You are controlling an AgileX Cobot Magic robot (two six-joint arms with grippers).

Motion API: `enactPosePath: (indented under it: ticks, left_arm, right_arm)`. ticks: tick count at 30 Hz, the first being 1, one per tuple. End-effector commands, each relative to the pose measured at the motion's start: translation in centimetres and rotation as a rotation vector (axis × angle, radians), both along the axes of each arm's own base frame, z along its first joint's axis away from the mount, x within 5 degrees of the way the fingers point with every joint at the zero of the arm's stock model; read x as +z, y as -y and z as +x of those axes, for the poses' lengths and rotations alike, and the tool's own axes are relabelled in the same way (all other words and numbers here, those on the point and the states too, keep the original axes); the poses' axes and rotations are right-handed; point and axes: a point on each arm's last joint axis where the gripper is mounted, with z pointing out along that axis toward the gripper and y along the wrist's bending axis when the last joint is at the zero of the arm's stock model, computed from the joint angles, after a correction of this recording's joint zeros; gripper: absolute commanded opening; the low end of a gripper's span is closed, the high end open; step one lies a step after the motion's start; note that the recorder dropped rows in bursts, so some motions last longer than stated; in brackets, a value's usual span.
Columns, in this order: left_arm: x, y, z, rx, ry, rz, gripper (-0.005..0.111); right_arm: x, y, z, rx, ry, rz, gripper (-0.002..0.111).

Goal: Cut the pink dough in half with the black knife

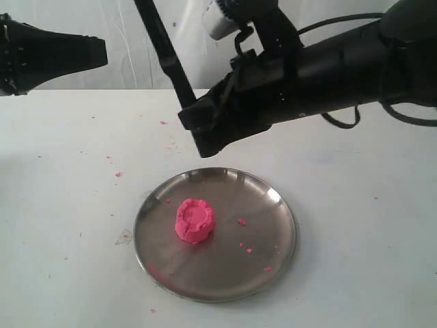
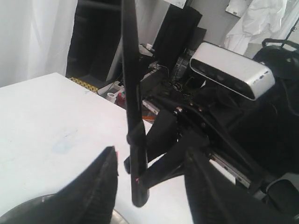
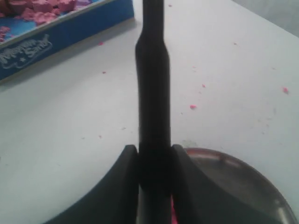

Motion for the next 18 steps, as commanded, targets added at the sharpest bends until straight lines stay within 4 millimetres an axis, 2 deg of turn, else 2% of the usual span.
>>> enactPosePath:
  ticks: [1, 5, 10, 14, 18]
  left_arm:
    - [0.1, 0.0, 0.2, 0.025, -0.022, 0.001, 0.050]
    - [-0.8, -0.5, 1.0, 0.144, -0.073, 0.081, 0.050]
    - [-1.8, -2.6, 2.9, 0.475, -0.137, 0.215, 0.050]
    - [-2.0, -4.5, 4.0, 0.736, -0.228, 0.162, 0.046]
    - [-1.8, -5.3, 4.5, 0.850, -0.265, 0.076, 0.035]
  right_arm:
    - [1.4, 2.1, -0.8, -0.136, 0.000, -0.100, 0.000]
    - [1.9, 3.9, -1.9, -0.205, -0.022, -0.220, 0.000]
    - [2.3, 5.0, -3.2, -0.213, -0.061, -0.299, 0.000]
    - [2.2, 5.0, -3.5, -0.200, -0.091, -0.305, 0.000]
    - [2.2, 5.0, -3.5, -0.199, -0.093, -0.306, 0.000]
